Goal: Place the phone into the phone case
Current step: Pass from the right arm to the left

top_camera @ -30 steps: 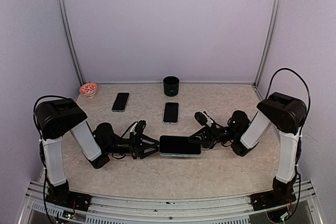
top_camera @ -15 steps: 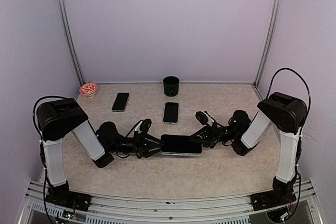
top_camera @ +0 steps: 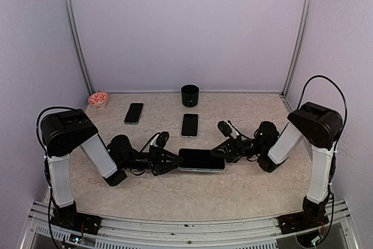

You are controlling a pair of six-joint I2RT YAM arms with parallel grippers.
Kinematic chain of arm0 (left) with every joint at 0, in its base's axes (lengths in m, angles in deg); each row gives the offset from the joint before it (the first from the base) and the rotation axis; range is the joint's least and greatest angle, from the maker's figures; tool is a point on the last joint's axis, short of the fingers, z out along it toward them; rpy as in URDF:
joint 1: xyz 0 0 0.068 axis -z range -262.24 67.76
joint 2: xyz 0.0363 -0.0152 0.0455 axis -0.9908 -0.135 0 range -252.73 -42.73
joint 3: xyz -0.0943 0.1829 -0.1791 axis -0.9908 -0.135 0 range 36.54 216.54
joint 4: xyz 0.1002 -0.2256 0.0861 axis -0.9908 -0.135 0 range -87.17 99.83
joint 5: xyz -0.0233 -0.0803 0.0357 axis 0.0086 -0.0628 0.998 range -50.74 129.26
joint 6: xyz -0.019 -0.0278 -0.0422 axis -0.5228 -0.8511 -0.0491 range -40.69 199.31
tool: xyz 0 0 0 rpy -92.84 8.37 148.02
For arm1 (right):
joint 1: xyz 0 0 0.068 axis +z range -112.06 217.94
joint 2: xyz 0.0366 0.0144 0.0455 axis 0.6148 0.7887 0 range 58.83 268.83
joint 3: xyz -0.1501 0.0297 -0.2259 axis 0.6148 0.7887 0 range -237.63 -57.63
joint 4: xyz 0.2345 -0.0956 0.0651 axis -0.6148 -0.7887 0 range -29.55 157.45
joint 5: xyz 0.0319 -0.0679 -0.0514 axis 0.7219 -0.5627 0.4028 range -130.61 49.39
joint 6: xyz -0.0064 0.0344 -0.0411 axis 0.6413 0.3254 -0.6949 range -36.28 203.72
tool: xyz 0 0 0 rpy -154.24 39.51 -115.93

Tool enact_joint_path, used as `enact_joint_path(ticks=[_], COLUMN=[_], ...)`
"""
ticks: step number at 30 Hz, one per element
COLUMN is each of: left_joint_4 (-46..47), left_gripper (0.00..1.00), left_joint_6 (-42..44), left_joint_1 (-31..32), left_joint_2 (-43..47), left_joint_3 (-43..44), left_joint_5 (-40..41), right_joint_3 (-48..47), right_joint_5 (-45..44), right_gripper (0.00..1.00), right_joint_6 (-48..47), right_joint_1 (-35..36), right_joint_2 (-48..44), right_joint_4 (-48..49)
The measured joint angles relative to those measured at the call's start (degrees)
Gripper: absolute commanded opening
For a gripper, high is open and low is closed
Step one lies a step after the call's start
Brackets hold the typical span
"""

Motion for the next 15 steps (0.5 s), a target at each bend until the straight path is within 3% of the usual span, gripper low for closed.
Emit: enact_joint_path(ticks=[5,8,15], left_joint_4=[0.0,0.0,0.0], left_gripper=[0.06,0.02,0.00], left_joint_6=[-0.4,-0.8,1.9], left_joint_1=[0.1,0.1,-0.6], left_joint_2=[0.0,0.0,0.6], left_joint_3=[0.5,0.5,-1.4], left_joint_5=[0.1,0.6,1.6], right_joint_3=[-0.1,-0.9,-3.5], right_joint_5=[0.0,-0.1,-1.8], right_gripper=[0.36,0.44,0.45], right_joint_6=[-6.8,-14.4,-30.1], right_joint_1=[0.0,0.1,0.1], right_joint_2=[-3.6,-7.2,-14.4], right_joint_4=[-5.8,-15.6,-37.7])
